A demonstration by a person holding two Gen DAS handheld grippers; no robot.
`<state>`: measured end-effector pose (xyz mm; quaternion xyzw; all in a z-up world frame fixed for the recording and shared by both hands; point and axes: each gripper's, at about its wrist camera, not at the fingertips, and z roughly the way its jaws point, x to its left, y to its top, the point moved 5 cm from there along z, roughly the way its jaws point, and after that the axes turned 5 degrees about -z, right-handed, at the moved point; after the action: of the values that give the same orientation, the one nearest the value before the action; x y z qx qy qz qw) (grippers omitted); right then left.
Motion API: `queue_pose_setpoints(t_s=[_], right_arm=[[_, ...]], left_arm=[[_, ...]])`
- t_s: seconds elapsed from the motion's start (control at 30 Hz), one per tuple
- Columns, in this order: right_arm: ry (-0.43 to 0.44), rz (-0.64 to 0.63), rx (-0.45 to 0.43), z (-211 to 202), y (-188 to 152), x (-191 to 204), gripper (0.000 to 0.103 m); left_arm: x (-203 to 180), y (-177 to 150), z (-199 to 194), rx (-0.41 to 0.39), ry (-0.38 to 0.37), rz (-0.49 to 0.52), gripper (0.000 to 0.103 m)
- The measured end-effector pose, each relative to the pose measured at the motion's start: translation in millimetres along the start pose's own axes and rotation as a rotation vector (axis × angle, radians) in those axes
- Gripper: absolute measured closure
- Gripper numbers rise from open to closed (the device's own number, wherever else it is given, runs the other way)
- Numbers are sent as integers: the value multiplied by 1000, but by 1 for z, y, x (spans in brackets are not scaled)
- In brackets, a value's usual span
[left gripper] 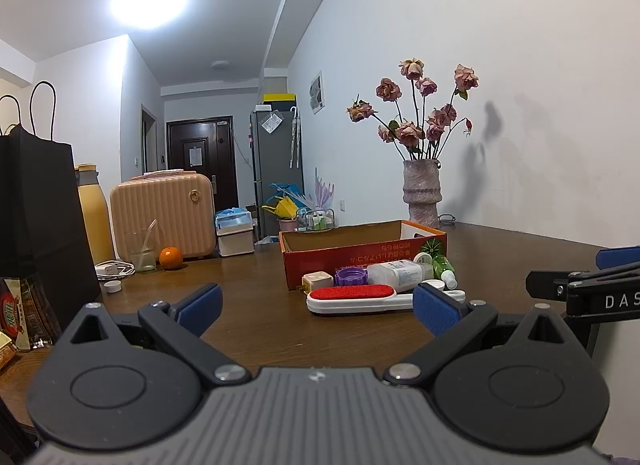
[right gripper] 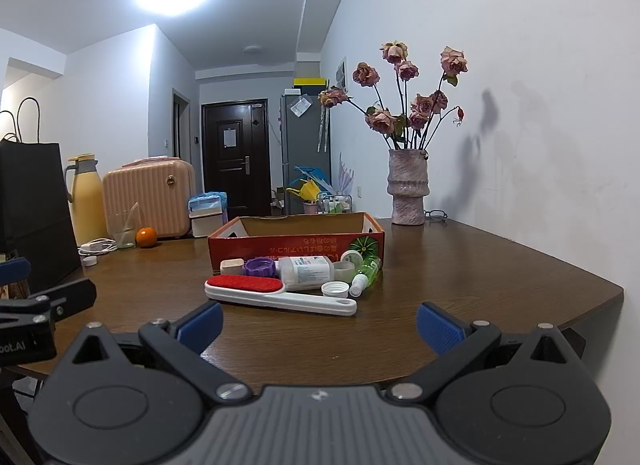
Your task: Organize rigid objects
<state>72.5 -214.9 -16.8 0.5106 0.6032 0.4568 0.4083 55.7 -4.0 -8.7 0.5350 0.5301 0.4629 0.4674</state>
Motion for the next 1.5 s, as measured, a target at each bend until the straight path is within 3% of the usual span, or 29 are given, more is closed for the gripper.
queue_pose_setpoints(t_s=[0.73,0.87,0.93,1.03,1.13,1.23,1.4,1.5], right_arm=[[3,2,4,7,-4,-2,0],[-10,-33,-91,21,-6,-5,0],[-17,-35,-186,28,-9,-9,0],[46,-31,-111,57,-14,-12,0],[27,-18,15,93,-19,-19,0],[18,40,58,119,-17,-33,1],[16,87,121,160,-8,-59,15],[71,127,175,183,-7,-68,38]], left_arm=[[-1,-3,3,-18,1,0,0],[2,-7,9,-123,-7,-46,0],[-4,-9,18,-134,11,26,0],[-12,-10,43,-76,-22,128,0],[-6,-10,80,30,-27,81,0],[6,-6,121,128,-51,5,0],[21,1,194,247,-42,-59,0],[29,-3,232,342,-57,-99,0]])
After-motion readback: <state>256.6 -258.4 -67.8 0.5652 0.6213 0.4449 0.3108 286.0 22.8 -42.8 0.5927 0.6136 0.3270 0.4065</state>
